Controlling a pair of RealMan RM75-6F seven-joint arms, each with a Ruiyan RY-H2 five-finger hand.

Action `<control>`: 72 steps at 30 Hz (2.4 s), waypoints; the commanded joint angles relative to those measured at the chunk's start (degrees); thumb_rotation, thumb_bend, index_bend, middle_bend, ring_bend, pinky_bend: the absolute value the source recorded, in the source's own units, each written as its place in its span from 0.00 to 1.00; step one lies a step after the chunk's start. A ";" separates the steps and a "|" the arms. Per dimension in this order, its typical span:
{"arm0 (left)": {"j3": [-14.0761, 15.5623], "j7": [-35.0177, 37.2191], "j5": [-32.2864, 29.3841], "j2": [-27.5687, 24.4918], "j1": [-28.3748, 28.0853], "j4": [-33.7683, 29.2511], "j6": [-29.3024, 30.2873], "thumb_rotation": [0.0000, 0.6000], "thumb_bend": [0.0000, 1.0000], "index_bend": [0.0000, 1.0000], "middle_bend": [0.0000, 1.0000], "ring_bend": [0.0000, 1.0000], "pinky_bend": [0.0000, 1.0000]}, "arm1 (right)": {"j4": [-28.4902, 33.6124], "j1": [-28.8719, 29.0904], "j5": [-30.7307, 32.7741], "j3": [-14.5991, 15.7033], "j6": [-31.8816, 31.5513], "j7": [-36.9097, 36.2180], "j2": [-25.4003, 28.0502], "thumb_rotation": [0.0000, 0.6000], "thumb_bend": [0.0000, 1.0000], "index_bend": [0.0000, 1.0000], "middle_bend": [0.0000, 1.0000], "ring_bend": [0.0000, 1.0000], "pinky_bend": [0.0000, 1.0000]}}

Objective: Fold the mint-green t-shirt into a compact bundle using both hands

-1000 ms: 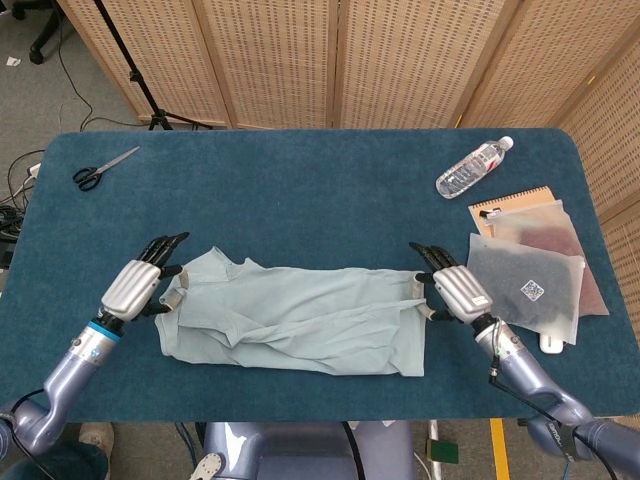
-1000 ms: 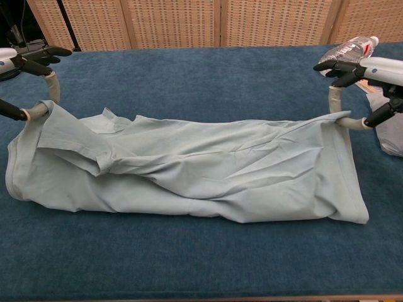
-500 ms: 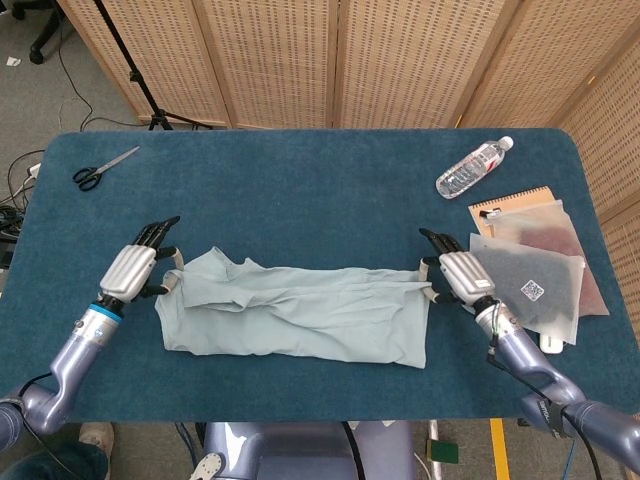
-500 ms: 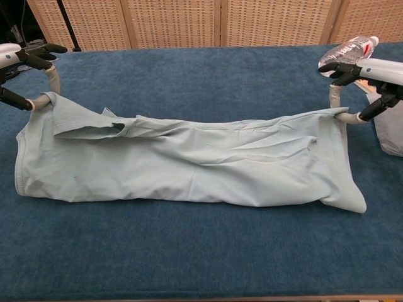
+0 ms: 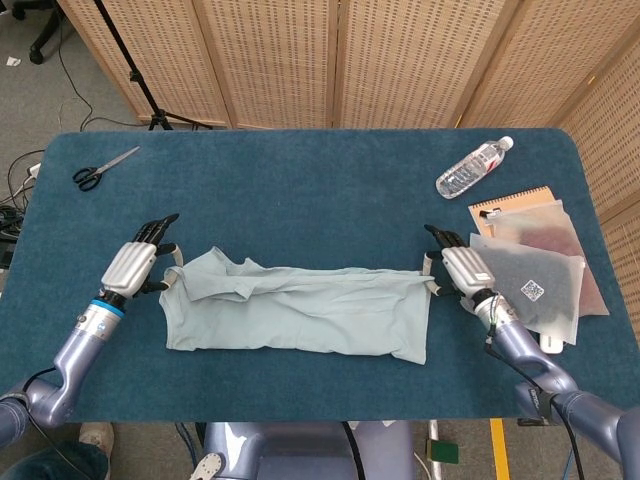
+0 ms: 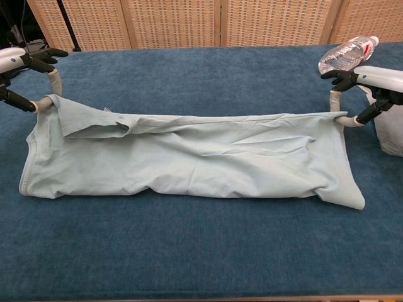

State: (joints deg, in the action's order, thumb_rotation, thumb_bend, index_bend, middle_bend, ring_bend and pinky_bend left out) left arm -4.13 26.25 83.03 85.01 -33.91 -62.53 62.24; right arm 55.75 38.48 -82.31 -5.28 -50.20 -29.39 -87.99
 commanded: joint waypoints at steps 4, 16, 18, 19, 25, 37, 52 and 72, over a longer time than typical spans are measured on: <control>-0.13 0.15 0.13 0.40 -0.10 0.63 -0.38 1.00 0.46 0.74 0.00 0.00 0.00 | -0.73 -0.16 0.42 0.67 1.41 1.19 -0.06 1.00 0.33 0.26 0.00 0.00 0.00; -0.29 0.04 -0.01 1.51 -0.18 2.36 -1.22 1.00 0.46 0.74 0.00 0.00 0.00 | 13.21 -4.09 3.98 -1.91 -5.56 12.51 7.20 1.00 0.00 0.00 0.00 0.00 0.00; -0.29 -0.30 -0.09 1.79 -0.20 2.80 -1.40 1.00 0.46 0.74 0.00 0.00 0.00 | 17.78 -6.01 2.97 -1.63 -9.19 13.76 10.07 1.00 0.00 0.00 0.00 0.00 0.00; -0.29 -0.42 -0.15 1.88 -0.21 2.95 -1.52 1.00 0.46 0.74 0.00 0.00 0.00 | 19.26 -6.62 2.69 -1.44 -10.11 14.16 11.01 1.00 0.00 0.00 0.00 0.00 0.00; -0.54 -1.88 -1.01 2.82 -0.41 4.24 -2.72 1.00 0.46 0.69 0.00 0.00 0.00 | 30.94 -12.02 -0.59 1.12 -17.28 16.07 18.90 1.00 0.00 0.00 0.00 0.00 0.00; -1.97 -6.07 -4.89 2.99 -0.38 3.39 -5.91 1.00 0.04 0.00 0.00 0.00 0.00 | 36.37 -18.18 -5.87 4.76 -25.05 17.83 23.37 1.00 0.00 0.00 0.00 0.00 0.00; -1.11 -6.90 0.94 -0.28 0.06 -6.67 0.00 1.00 0.03 0.00 0.00 0.00 0.00 | 35.81 -18.70 -6.28 4.30 -24.06 18.39 22.88 1.00 0.00 0.00 0.00 0.00 0.00; -2.92 -16.14 -1.14 7.70 -5.24 -7.43 -5.46 1.00 0.05 0.00 0.00 0.00 0.00 | 35.51 -19.03 -6.92 3.75 -23.82 16.53 23.35 1.00 0.00 0.00 0.00 0.00 0.00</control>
State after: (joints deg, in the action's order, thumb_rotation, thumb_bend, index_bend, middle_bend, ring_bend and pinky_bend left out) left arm -6.87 10.51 82.06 92.26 -38.87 -70.37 56.97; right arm 91.28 19.46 -89.25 -1.51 -74.03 -12.82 -64.67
